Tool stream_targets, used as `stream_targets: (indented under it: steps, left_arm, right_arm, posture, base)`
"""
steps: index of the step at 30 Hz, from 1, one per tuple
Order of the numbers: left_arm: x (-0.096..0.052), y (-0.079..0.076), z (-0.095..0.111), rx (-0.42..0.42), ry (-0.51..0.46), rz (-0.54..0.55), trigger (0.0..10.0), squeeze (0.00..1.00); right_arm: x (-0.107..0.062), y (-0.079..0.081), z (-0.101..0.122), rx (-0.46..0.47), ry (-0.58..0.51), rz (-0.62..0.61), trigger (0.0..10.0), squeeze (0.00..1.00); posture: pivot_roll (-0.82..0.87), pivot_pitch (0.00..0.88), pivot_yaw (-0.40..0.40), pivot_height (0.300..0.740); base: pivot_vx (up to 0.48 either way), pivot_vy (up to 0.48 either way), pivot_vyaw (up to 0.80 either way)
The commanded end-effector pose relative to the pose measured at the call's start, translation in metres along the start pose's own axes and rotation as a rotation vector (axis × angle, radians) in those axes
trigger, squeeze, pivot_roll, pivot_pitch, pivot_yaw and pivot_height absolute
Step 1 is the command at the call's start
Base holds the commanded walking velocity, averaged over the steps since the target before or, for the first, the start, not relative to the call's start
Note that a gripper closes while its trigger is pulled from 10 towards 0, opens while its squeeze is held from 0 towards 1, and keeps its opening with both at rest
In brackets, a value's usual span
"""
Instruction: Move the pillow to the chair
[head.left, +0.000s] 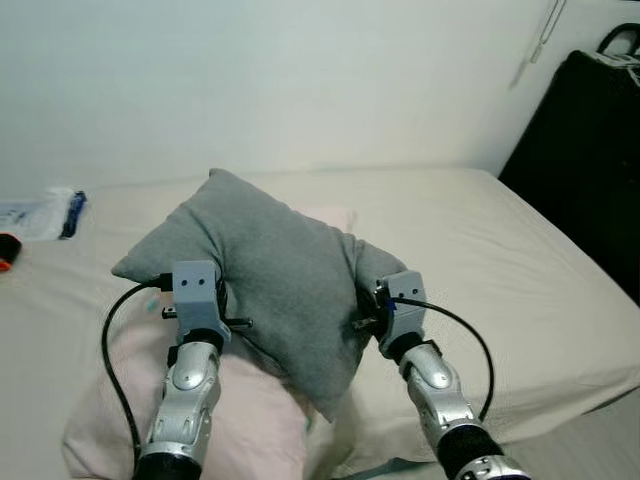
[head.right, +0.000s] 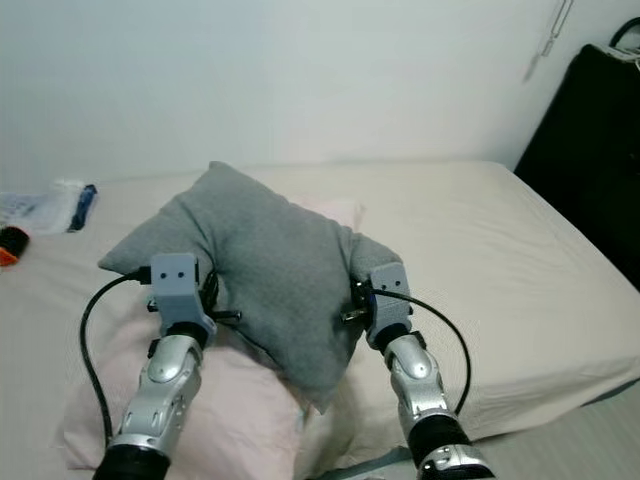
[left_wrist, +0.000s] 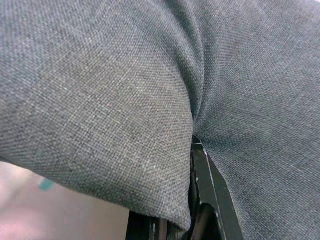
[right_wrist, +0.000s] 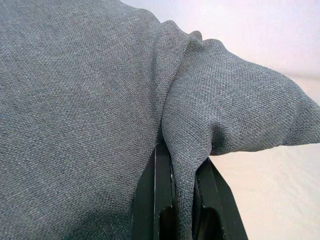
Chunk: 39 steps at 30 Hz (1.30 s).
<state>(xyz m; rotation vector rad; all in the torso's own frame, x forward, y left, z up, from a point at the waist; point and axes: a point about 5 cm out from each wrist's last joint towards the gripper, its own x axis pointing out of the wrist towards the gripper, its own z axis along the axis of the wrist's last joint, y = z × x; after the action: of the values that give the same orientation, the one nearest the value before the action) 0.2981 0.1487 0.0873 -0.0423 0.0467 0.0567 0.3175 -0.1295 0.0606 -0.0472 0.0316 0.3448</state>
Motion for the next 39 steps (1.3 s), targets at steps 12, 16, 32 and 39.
stream_targets:
  steps: [12, 16, 32, 39]
  left_arm:
    - [-0.004, -0.003, 0.003, -0.003, -0.031, -0.008, 10.0, 0.0]
    - [-0.005, -0.002, 0.003, -0.002, -0.032, -0.008, 10.0, 0.0]
    - [-0.01, -0.006, -0.007, 0.06, 0.007, -0.053, 10.0, 0.0]
    - [-0.011, -0.008, -0.008, 0.072, 0.005, -0.065, 10.0, 0.0]
  right_arm:
    - [0.002, 0.007, 0.005, -0.029, -0.022, 0.08, 10.0, 0.0]
    - [0.002, 0.008, 0.006, -0.028, -0.024, 0.08, 10.0, 0.0]
    - [-0.007, 0.003, -0.01, -0.003, 0.036, 0.011, 10.0, 0.0]
    - [-0.009, 0.002, -0.014, -0.002, 0.053, -0.003, 10.0, 0.0]
  posture:
    - [0.07, 0.0, -0.14, 0.74]
    - [0.07, 0.0, -0.14, 0.74]
    - [0.08, 0.0, -0.124, 0.74]
    - [0.08, 0.0, -0.12, 0.74]
  base:
    - [0.0, 0.0, 0.0]
    - [0.0, 0.0, 0.0]
    - [0.0, 0.0, 0.0]
    - [0.0, 0.0, 0.0]
